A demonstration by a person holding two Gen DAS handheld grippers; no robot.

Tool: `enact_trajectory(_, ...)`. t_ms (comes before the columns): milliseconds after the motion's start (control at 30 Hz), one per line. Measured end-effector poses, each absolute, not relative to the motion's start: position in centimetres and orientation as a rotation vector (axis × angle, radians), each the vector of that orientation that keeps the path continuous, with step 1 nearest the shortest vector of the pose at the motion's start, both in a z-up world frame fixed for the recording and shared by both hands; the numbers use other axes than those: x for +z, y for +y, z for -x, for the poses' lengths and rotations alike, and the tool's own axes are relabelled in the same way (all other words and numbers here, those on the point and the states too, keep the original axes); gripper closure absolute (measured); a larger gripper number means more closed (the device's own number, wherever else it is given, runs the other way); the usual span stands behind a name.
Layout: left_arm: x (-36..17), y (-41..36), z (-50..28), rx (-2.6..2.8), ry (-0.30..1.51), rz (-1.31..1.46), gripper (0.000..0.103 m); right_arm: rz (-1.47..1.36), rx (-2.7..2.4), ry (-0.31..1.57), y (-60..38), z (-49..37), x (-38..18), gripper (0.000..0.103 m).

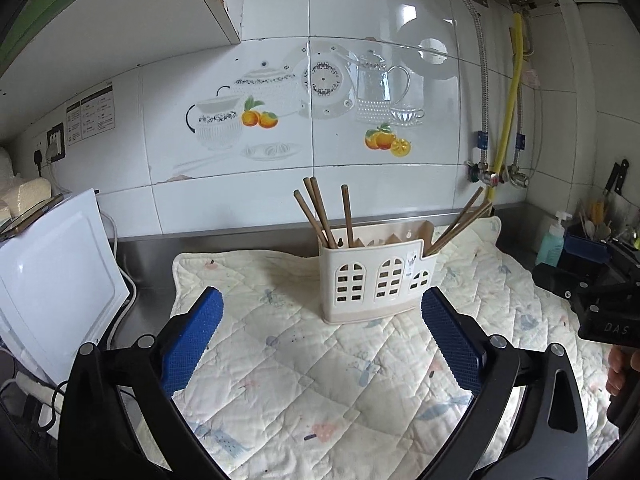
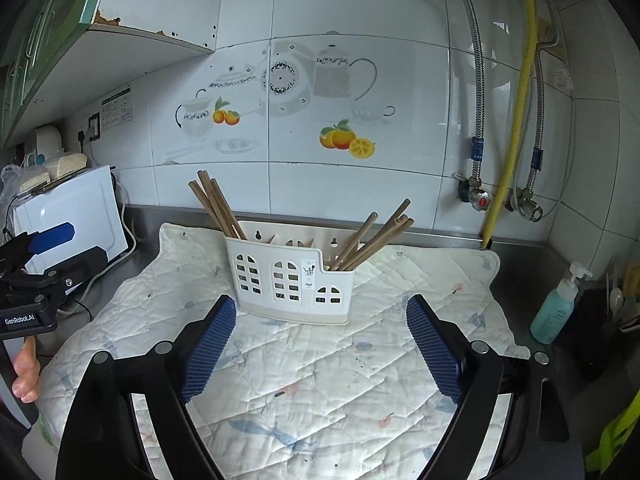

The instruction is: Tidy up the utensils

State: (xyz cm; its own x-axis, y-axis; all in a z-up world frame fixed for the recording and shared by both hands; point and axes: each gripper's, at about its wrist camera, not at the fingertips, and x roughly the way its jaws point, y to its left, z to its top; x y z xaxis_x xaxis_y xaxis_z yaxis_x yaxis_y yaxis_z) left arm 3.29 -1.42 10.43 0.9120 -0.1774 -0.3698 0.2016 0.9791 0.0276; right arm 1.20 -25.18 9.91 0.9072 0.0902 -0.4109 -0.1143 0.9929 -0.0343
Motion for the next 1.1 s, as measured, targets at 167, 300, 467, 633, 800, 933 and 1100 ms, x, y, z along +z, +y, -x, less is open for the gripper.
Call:
enact_trajectory(167,9.2,-0.6,-2.6,-0.185,0.401,-0.042,0.005,0.018,0.091,0.435,-25.5,-0.2,8.5,0.013)
enact_trajectory(300,8.5,-0.1,-2.5,-0.165,0.424,-0.04,0.005,0.002,0.074,0.454,-25.7,0.4,7.6,0.012)
enact_trajectory(467,7.4,0.3,-2.5,-0.156,0.449,-0.037,0.005,0.002,0.047,0.469,-25.8,1.1,6.4,0.011)
enact_trajectory(633,6.3,0.5,-2.6,-0.135,0.476,-0.046,0.005,-0.005,0.035,0.496,-25.9,1.3,5.3,0.01)
enact_trajectory(800,5.9,0.6,-2.4,-0.133,0.495,-0.031,0.005,-0.005,0.026,0.503,-25.9,1.4,5.0,0.01)
enact_trajectory(933,5.9,0.4,-2.1,-0.13,0.499,-0.026,0.005,-0.005,0.016,0.488,-26.1,1.7,5.4,0.01)
enact_trajectory(1100,6.2,-0.1,-1.8,-0.124,0.493,-0.036,0.005,-0.018,0.009,0.474,-26.5,1.9,5.8,0.01)
